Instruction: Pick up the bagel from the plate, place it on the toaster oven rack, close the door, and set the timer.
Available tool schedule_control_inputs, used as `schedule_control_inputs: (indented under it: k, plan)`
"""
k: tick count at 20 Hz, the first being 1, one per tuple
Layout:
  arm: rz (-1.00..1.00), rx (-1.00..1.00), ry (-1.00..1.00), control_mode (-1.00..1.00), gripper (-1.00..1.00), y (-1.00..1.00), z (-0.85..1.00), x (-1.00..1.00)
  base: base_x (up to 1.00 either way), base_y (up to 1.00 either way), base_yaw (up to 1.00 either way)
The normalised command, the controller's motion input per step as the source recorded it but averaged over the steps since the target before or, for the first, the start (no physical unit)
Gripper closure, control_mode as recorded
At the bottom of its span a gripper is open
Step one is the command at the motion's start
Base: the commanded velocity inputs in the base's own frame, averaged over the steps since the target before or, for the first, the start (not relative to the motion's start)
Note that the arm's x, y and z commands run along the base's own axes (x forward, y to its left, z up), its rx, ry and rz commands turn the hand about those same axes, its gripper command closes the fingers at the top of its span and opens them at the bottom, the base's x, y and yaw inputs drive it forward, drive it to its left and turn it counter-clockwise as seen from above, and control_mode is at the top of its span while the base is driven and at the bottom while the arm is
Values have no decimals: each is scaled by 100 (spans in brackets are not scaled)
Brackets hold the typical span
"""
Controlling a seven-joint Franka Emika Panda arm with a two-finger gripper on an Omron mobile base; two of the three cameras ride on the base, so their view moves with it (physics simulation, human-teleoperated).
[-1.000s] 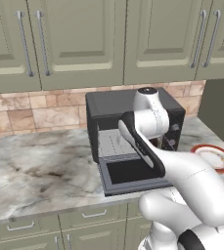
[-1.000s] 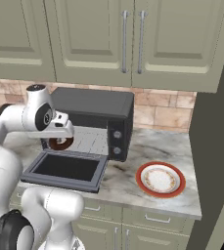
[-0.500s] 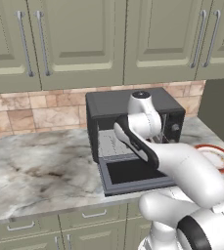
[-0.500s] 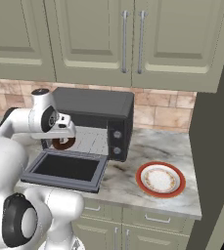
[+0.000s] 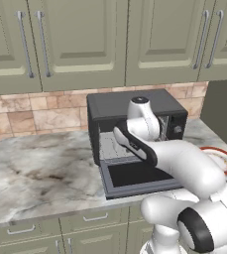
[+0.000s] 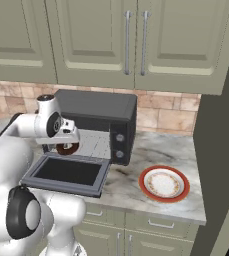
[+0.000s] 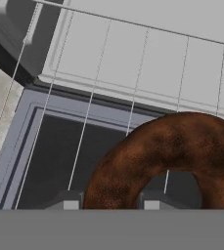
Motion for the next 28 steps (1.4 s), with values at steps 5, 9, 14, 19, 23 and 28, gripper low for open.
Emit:
schedule_control_inputs:
  k: [5, 9, 14, 19, 23, 28]
  plan:
    - [0, 0, 0, -100, 100, 3, -20, 11, 0, 0, 0]
    - [0, 0, 0, -100, 100, 3, -11, 8, 0, 0, 0]
    - [0, 0, 0, -100, 100, 5, -5, 8, 0, 0, 0]
    - [0, 0, 0, -100, -100, 6, -2, -1, 0, 0, 0]
    - [0, 0, -5, -100, -100, 0, 38, -14, 0, 0, 0]
    - [0, 0, -6, -100, -100, 1, 46, -33, 0, 0, 0]
